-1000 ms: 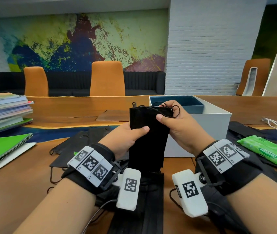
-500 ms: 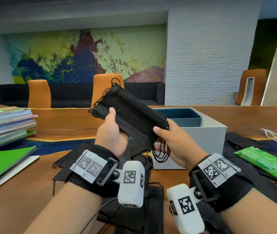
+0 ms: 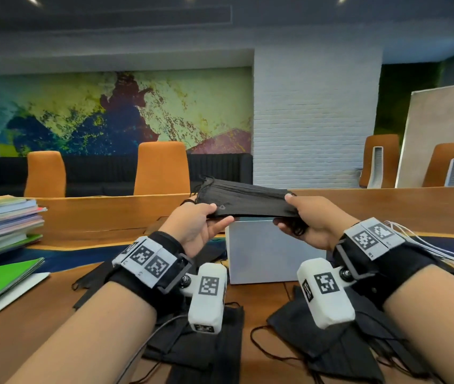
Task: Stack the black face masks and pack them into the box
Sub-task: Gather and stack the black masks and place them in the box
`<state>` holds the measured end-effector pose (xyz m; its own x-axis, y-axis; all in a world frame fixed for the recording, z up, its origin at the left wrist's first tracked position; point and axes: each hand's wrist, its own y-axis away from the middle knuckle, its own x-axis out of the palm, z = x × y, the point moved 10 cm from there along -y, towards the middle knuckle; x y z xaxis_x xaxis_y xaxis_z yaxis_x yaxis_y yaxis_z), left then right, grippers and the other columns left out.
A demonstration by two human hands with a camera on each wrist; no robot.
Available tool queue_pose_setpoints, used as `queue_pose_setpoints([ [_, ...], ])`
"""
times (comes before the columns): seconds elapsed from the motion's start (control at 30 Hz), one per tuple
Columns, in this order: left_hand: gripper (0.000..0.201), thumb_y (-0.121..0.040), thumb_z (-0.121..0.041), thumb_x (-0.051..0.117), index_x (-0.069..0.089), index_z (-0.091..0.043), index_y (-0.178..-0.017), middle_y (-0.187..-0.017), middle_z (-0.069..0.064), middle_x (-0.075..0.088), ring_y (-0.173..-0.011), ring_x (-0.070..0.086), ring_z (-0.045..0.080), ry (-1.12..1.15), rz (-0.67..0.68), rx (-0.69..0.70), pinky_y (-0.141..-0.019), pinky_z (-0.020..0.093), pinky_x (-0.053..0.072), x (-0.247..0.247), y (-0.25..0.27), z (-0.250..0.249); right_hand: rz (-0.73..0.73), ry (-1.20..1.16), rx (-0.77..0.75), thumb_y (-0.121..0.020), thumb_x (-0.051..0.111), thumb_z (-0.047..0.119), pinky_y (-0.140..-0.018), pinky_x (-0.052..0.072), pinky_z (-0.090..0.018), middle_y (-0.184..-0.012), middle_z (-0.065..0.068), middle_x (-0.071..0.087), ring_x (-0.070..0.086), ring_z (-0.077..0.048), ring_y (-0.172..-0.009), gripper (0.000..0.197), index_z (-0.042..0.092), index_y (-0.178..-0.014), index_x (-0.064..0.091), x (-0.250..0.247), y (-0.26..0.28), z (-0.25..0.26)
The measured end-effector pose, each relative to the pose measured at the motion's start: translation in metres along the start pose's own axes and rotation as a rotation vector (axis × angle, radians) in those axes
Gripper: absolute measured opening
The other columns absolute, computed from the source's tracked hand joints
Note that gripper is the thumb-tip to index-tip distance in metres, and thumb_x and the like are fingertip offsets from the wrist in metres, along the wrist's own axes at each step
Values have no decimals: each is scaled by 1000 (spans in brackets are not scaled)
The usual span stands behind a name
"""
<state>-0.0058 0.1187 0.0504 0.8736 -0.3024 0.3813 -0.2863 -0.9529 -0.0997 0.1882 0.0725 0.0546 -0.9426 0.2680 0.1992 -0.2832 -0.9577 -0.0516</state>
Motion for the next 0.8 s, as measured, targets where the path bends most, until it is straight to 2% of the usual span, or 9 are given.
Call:
queue_pose_setpoints([
  [0.07,23,-100,0,36,46,4,-120,-113,17,60,-85,65,27,55,-46,1,-57,28,60,9,3,-2,24,-41,10,-101,44,14,-53,59,-27,-85,-15,60,64,-24,-70,12,5,-100,52,1,8,4],
  [0.13,16,-101,-3,35,49,-1,-109,-106,15,59,-84,63,26,66,-57,5,-56,29,60,20,7,-6,8,-13,-57,-101,41,7,-56,59,-25,-86,-14,61,63,-23,-70,13,6,-98,53,-2,14,16],
  [0.27,20,-102,-21,37,53,-12,-107,-97,9,66,-82,67,24,-114,11,14,-48,25,54,39,12,-10,-125,57,-158,-98,44,2,-44,52,-16,-83,-8,59,61,-17,-62,15,9,-91,55,-23,15,40],
  [0.33,20,-101,-28,40,55,-15,-100,-96,7,66,-87,66,22,-219,13,41,-63,31,56,40,10,-16,-189,-4,-137,-97,50,4,-42,49,-14,-79,-9,59,59,-15,-61,14,8,-84,54,-39,8,44],
  [0.4,20,-101,-32,41,56,-19,-98,-105,7,65,-100,62,23,-322,-3,56,-84,39,54,36,3,-20,-233,-39,-114,-96,52,6,-41,48,-12,-76,-10,59,57,-14,-61,14,7,-82,53,-53,-1,46],
  [0.53,30,-99,-43,40,56,-21,-111,-114,5,62,-114,54,23,-440,18,5,-101,46,44,29,-25,-13,-280,-18,-74,-96,53,5,-39,46,-12,-72,-10,58,54,-12,-60,17,6,-78,52,-72,-35,48],
  [0.67,45,-100,-46,34,49,-17,-131,-134,7,51,-127,43,25,-575,-8,-50,-109,50,33,11,-60,4,-282,58,4,-96,53,6,-33,43,-14,-74,-11,57,51,-6,-32,17,5,-79,49,-80,-87,48],
  [0.73,50,-98,-45,40,39,-16,-139,-142,8,44,-132,39,27,-598,5,-157,-112,51,28,0,-77,25,-259,65,29,-97,50,6,-30,40,-14,-76,-14,59,48,-6,-27,14,4,-84,46,-78,-114,53],
  [0.8,50,-96,-40,48,41,-15,-138,-142,10,45,-127,44,28,-537,70,-292,-109,53,30,-4,-89,49,-218,82,75,-99,46,7,-28,37,-14,-67,-16,63,48,-8,-25,13,3,-87,44,-72,-142,55],
])
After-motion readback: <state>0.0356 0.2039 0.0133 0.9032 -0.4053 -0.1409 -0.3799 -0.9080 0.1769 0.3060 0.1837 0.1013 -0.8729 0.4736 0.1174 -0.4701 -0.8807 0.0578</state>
